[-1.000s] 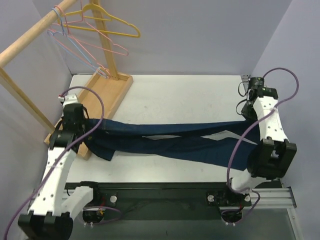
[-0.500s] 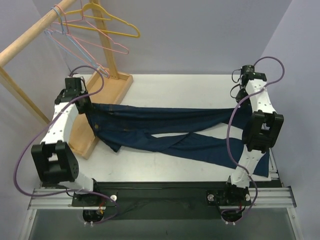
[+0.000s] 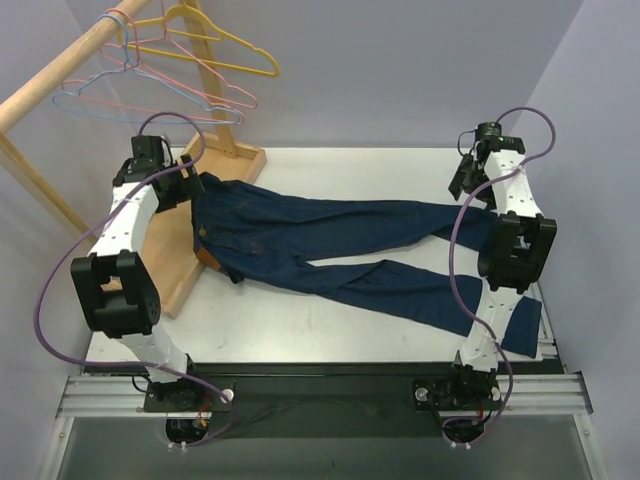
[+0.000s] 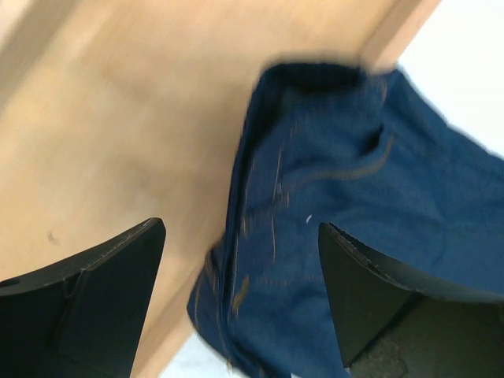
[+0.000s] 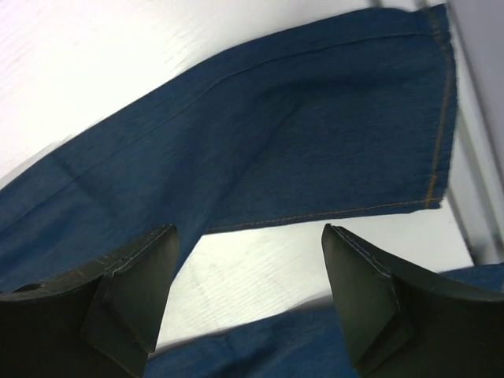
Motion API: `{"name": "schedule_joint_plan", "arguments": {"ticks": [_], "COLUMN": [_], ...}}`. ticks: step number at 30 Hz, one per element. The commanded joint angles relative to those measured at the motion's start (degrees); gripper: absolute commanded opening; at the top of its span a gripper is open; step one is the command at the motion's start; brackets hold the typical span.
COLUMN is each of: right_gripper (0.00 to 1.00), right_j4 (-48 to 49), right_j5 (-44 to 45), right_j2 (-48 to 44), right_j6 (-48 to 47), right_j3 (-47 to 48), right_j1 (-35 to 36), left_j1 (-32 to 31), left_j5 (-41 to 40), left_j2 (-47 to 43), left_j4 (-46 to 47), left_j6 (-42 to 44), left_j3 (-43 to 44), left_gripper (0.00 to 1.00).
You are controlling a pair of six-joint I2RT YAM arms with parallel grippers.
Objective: Place the trousers on the hanger
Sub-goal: Flatten out the trousers at the center of the board.
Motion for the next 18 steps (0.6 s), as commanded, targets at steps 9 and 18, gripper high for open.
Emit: {"name": "schedule_joint_plan", "arguments": {"ticks": [9,18], "right_gripper": [0.74,0.74], "right_j4": [-2.13,2.62], "right_j5": [-8.66,-16.04], "right_j2": [-18.58,-32.73], "right_j6": [2.2,5.54], "right_j3": [-16.88,-38.59], "right_j1": [4.01,4.45], "left_j1": [-2.35,-8.49], "left_j5": [5.42,9.47], "left_j2": [-29.47,-41.7], "left_j4": [1.31,4.82], "left_j6": [-5.22,-13.65], "left_j3": [-30.65,-46.92], "left_gripper": [0.9,0.9]}}
